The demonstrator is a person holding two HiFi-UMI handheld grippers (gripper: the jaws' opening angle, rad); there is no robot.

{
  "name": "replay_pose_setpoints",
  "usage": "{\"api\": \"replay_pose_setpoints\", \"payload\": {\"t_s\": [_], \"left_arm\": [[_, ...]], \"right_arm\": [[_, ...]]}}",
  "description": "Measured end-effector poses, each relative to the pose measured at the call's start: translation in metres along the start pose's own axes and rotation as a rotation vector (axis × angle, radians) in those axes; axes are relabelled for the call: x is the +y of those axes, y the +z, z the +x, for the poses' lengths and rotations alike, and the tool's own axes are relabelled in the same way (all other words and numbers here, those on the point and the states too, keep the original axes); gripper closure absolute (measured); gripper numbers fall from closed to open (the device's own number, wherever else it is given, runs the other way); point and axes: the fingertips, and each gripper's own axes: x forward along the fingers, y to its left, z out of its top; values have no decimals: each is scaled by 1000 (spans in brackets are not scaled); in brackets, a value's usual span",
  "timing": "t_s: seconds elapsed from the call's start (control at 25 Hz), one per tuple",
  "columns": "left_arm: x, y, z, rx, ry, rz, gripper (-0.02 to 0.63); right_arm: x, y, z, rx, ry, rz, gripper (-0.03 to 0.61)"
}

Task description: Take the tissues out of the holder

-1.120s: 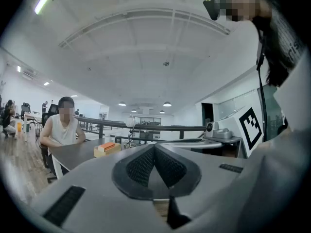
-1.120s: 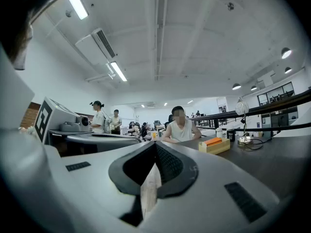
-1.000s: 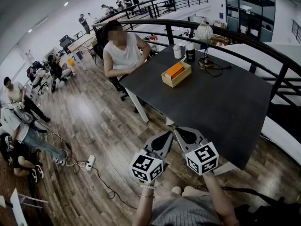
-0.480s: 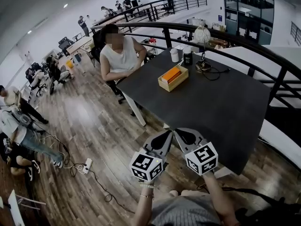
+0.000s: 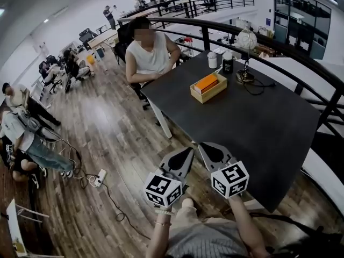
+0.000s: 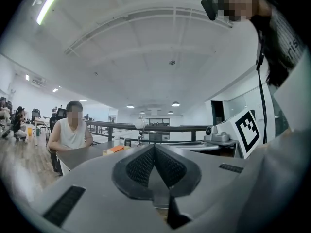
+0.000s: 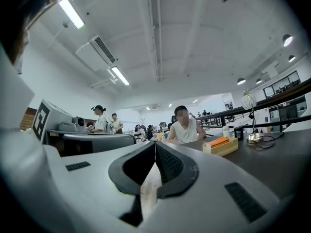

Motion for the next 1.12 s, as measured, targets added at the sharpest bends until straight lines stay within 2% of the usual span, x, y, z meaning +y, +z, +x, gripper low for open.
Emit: {"api": "replay_pose_setpoints", "payload": {"t_s": [0.16,0.32,0.68,1.12], "left_arm": [[18,-5,13,16,7,-4,606],[37,-14,34,37,-22,-2,606],[108,-5,94,35,-143,2,606],[183,2,132,50,-283,11,606]], "right_arm": [[-14,-3,17,6,2,21,565],[-34,-10,38,12,-22,45,566],[-88,1,109,6,-157,66,565],[-116,14,186,0,-281,62,565]]}}
